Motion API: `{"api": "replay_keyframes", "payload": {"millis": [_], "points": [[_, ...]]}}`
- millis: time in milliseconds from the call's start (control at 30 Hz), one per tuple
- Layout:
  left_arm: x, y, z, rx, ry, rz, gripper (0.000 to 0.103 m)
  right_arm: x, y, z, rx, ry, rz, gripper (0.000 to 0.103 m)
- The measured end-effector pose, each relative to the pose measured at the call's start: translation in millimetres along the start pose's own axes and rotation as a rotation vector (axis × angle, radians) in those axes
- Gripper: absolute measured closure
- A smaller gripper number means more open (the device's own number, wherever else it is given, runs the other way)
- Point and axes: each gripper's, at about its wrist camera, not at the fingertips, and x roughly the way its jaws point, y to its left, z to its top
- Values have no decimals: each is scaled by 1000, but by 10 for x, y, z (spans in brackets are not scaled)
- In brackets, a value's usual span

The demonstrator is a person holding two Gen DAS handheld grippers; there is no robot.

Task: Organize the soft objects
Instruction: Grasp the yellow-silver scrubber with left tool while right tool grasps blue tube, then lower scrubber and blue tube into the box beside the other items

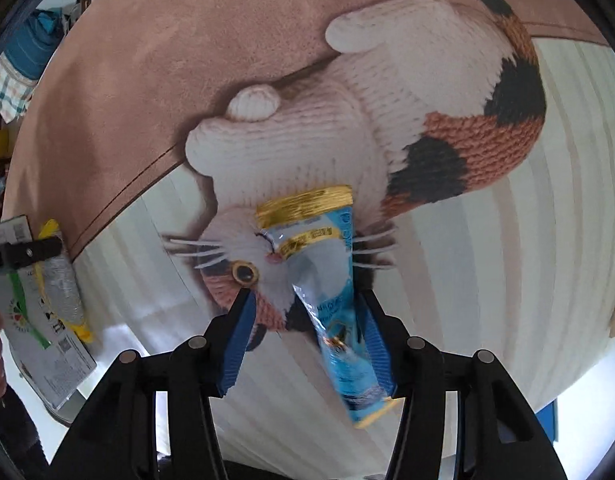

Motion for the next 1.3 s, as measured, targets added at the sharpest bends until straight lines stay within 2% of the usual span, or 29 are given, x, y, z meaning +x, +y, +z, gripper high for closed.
{"api": "replay_keyframes", "payload": {"millis": [67,133,267,400,467,500,567,633,700,733,800,833,933,1067,1133,1300], "points": [[-81,-7,-74,39,-24,34,3,-33,-31,-27,-16,-15,-1,40],[-77,-103,-171,78,-37,77,3,-40,-37,-50,-23,-24,-2,40],[162,-302,-342,154,42,68,3,20,20,-198,-25,-8,0,40],[315,-330,-422,108,44,24,3,43,-18,-236,-23,-40,-12,39],[360,-260,-456,68,9,17,4,28,-28,-265,-18,-50,-16,40],[372,-276,-501,59,-6,21,7,22,-39,-285,-15,-51,-19,41],[404,-282,-590,34,-32,33,29,44,-26,-330,-13,-50,-22,42],[417,-335,-670,26,-57,59,36,77,16,-324,-11,-51,-25,42],[438,-377,-824,20,-94,58,47,97,34,-375,-13,-59,-39,43],[422,-401,-859,19,-109,58,57,93,45,-401,-15,-67,-52,45],[436,-520,-897,18,-123,65,58,136,75,-449,-17,-76,-75,49],[439,-530,-919,12,-134,66,59,132,92,-473,-21,-80,-92,54],[390,-549,-920,8,-156,70,60,179,155,-570,-22,-86,-110,79],[367,-598,-1054,7,-173,68,62,183,256,-670,-5,-86,-78,83],[209,-566,-1045,6,-187,51,62,189,321,-742,4,-86,-43,84],[-114,-467,-1289,9,-250,-9,62,-114,666,-971,-19,-131,42,84]]}}
